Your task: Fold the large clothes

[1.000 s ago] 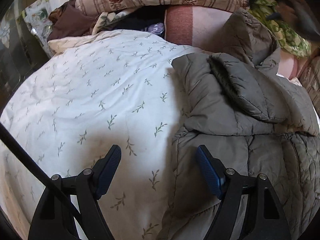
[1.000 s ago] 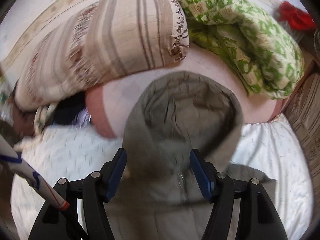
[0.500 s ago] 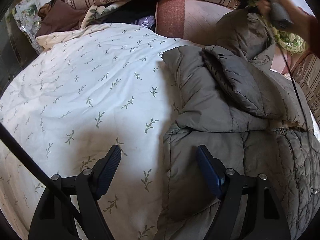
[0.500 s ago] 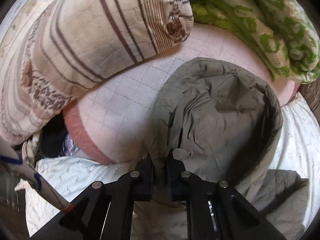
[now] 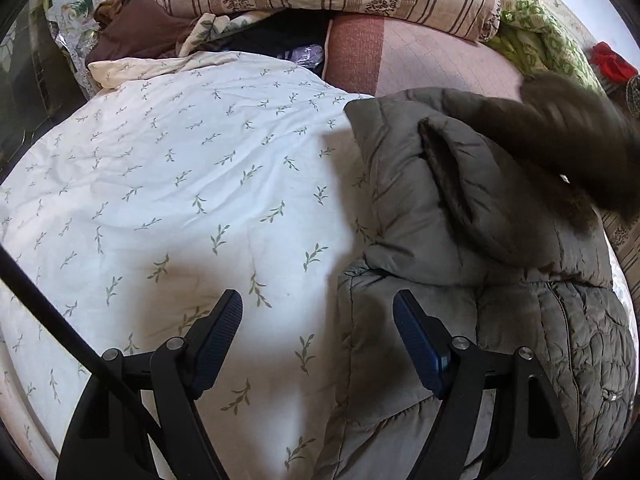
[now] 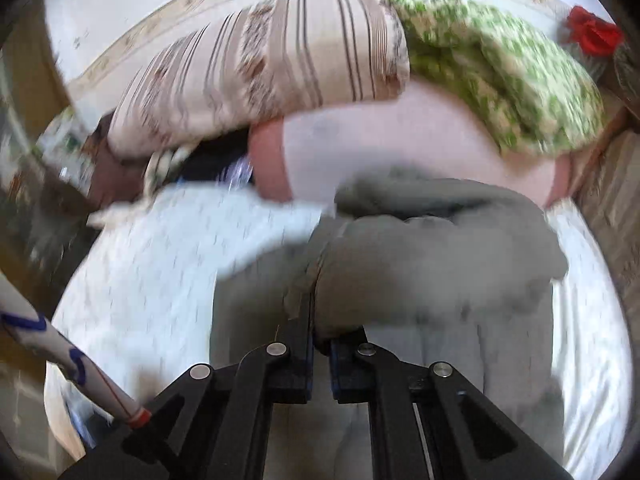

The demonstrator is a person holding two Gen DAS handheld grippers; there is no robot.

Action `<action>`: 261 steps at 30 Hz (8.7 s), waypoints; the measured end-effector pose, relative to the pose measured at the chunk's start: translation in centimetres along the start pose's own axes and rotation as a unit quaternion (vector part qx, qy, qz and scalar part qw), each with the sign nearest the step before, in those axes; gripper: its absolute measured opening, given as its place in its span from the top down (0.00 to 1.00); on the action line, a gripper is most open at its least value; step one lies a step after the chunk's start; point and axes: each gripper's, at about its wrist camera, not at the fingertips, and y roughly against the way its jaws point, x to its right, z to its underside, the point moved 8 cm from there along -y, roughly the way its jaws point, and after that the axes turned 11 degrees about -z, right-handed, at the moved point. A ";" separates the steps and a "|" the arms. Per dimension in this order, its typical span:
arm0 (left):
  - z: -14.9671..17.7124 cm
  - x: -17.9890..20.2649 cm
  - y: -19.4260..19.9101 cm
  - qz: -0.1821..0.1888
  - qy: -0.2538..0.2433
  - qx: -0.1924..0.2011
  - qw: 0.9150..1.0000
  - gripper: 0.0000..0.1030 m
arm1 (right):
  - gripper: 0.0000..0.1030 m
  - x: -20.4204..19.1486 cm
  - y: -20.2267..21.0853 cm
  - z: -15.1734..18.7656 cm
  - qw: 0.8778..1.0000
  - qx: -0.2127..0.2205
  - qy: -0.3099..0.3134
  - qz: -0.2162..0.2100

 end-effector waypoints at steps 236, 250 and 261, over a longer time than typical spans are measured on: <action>5.3 6.5 21.4 -0.042 -0.067 0.088 0.993 0.84 | 0.86 16.6 22.5 20.8 0.974 0.031 -0.179 -0.134; 1.3 6.6 19.7 -0.035 -0.044 0.086 0.995 0.84 | 0.86 17.2 19.7 17.1 0.981 0.036 -0.166 -0.089; -2.2 6.2 19.1 -0.034 -0.015 0.089 0.995 0.84 | 0.86 17.1 20.4 12.4 0.983 0.065 -0.149 -0.085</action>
